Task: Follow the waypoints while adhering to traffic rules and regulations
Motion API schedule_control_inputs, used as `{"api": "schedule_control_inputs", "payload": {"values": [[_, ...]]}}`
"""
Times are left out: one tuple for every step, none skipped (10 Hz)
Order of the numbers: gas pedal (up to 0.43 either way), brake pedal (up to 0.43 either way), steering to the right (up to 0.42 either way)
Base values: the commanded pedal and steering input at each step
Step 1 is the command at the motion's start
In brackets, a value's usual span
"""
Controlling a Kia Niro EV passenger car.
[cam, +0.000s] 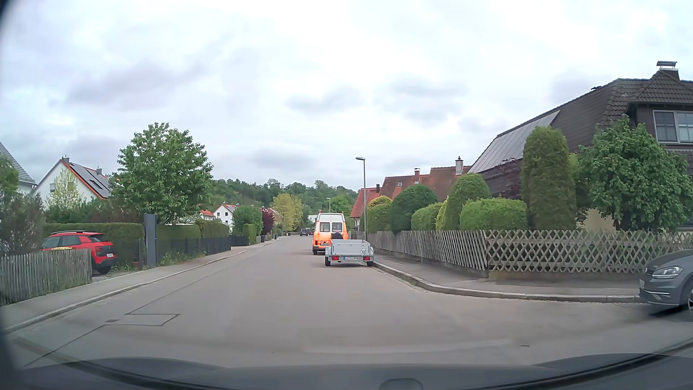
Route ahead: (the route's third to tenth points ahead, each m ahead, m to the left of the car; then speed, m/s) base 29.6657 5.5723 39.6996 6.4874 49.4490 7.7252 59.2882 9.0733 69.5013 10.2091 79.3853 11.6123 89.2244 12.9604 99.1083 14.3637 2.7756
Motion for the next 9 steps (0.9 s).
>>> {"api": "schedule_control_inputs", "payload": {"values": [[0.15,0.0,-0.152],[0.15,0.0,-0.155],[0.157,0.0,-0.155],[0.157,0.0,-0.155],[0.169,0.0,-0.155],[0.169,0.0,-0.155],[0.169,0.0,-0.154],[0.169,0.0,-0.153],[0.169,0.0,-0.149]]}}
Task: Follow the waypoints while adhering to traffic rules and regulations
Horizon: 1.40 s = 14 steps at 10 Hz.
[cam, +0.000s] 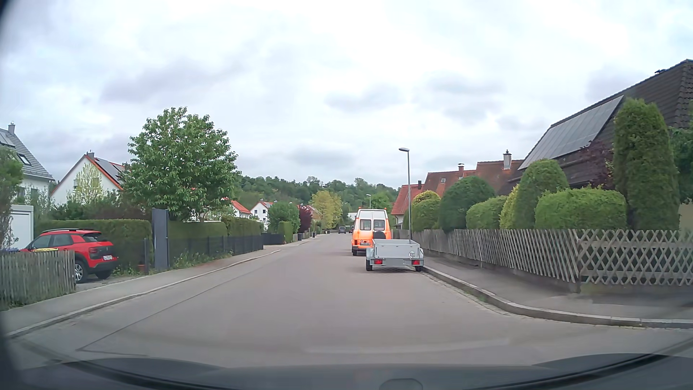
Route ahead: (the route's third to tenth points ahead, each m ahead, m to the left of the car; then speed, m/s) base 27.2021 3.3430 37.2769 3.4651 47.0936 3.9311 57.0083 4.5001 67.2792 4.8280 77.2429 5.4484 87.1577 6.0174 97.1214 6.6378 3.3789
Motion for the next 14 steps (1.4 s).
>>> {"api": "schedule_control_inputs", "payload": {"values": [[0.169,0.0,-0.144],[0.15,0.0,-0.134],[0.138,0.0,-0.124],[0.13,0.0,-0.117],[0.13,0.0,-0.109],[0.13,0.0,-0.103],[0.13,0.0,-0.1],[0.13,0.0,-0.1],[0.13,0.0,-0.099],[0.13,0.0,-0.099],[0.13,0.0,-0.096],[0.13,0.0,-0.092],[0.13,0.0,-0.088],[0.13,0.0,-0.081]]}}
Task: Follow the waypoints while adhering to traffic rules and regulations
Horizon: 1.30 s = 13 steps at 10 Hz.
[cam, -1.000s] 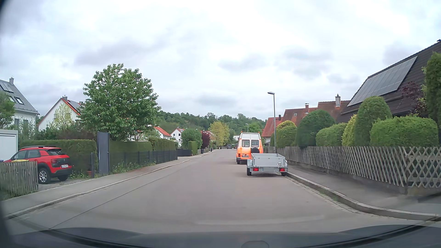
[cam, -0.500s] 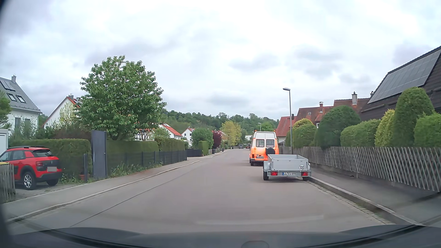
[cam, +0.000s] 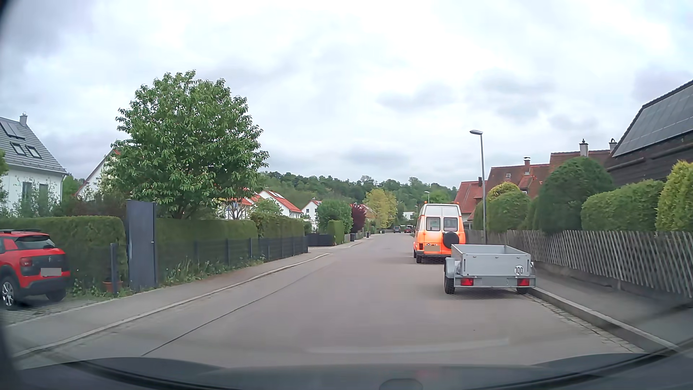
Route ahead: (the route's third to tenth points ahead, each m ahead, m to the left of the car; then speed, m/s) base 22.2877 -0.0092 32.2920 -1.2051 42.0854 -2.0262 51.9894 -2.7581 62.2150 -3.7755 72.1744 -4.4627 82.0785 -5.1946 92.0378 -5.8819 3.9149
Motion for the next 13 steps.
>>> {"api": "schedule_control_inputs", "payload": {"values": [[0.13,0.0,-0.074],[0.13,0.0,-0.068],[0.087,0.0,-0.06],[0.059,0.0,-0.055],[0.059,0.0,-0.051],[0.047,0.0,-0.049],[0.028,0.0,-0.048],[0.028,0.0,-0.048],[0.028,0.0,-0.047],[0.028,0.0,-0.047],[0.028,0.0,-0.043],[0.028,0.0,-0.035],[0.028,0.0,-0.026]]}}
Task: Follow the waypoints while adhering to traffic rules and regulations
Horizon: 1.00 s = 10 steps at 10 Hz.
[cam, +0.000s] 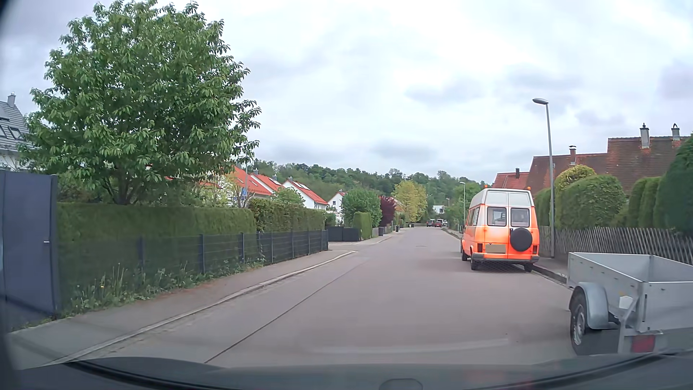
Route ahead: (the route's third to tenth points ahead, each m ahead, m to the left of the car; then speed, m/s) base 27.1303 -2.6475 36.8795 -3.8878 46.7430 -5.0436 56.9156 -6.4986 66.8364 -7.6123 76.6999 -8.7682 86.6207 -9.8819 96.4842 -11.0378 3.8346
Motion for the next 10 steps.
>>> {"api": "schedule_control_inputs", "payload": {"values": [[0.028,0.0,-0.02],[0.028,0.0,-0.015],[0.028,0.0,-0.009],[0.028,0.0,-0.001],[0.039,0.0,0.006],[0.039,0.0,0.013],[0.039,0.0,0.021],[0.039,0.0,0.031],[0.047,0.0,0.039],[0.067,0.0,0.045]]}}
